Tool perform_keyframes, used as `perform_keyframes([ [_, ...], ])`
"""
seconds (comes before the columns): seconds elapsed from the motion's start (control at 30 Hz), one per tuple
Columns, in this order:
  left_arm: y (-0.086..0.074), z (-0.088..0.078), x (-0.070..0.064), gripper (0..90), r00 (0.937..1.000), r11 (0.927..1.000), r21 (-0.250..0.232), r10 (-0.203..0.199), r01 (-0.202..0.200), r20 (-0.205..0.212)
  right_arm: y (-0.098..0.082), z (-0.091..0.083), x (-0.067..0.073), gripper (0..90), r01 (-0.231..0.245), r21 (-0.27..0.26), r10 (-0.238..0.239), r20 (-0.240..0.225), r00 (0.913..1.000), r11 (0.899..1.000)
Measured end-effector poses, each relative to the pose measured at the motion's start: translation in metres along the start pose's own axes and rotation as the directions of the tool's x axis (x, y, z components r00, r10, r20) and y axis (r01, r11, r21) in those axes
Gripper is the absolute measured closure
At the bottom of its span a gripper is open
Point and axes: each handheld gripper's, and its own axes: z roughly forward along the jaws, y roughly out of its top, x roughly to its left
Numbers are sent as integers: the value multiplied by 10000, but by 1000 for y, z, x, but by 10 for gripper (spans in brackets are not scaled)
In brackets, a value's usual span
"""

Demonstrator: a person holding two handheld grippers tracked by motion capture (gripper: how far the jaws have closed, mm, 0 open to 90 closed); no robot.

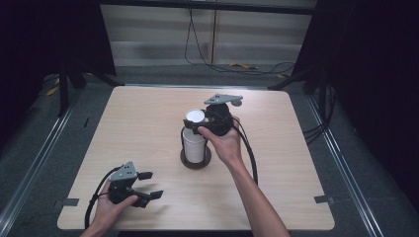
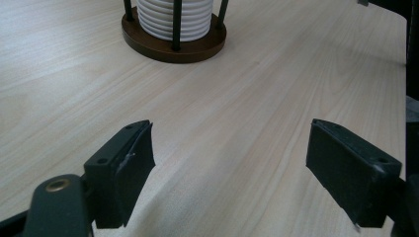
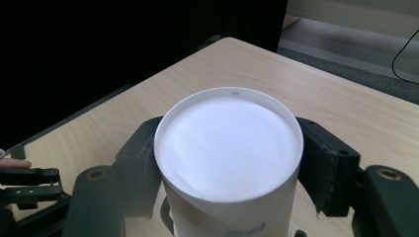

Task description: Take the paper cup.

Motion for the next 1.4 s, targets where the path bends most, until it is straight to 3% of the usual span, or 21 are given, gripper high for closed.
perform_keyframes([
  [0.3,0,2,-2,183,10000,10000,68,-31,31,-8,3,-5,0,334,-104,-416,103,-15,9999,9991],
  [0.37,-1,3,-1,183,9999,9999,55,-130,130,-9,3,-8,-1,334,-361,-816,354,-102,9993,9960],
  [0.57,-1,3,-1,183,10000,9999,115,-1,2,-61,8,-13,0,336,-384,-1243,393,50,9992,9915],
  [0.87,-1,5,-2,183,10000,9999,123,-22,22,28,12,-20,1,339,-272,-1537,281,35,9996,9877],
  [1.4,-1,7,-2,183,10000,9998,206,-39,38,54,18,-34,-1,341,-745,-2189,668,-426,9969,9729],
])
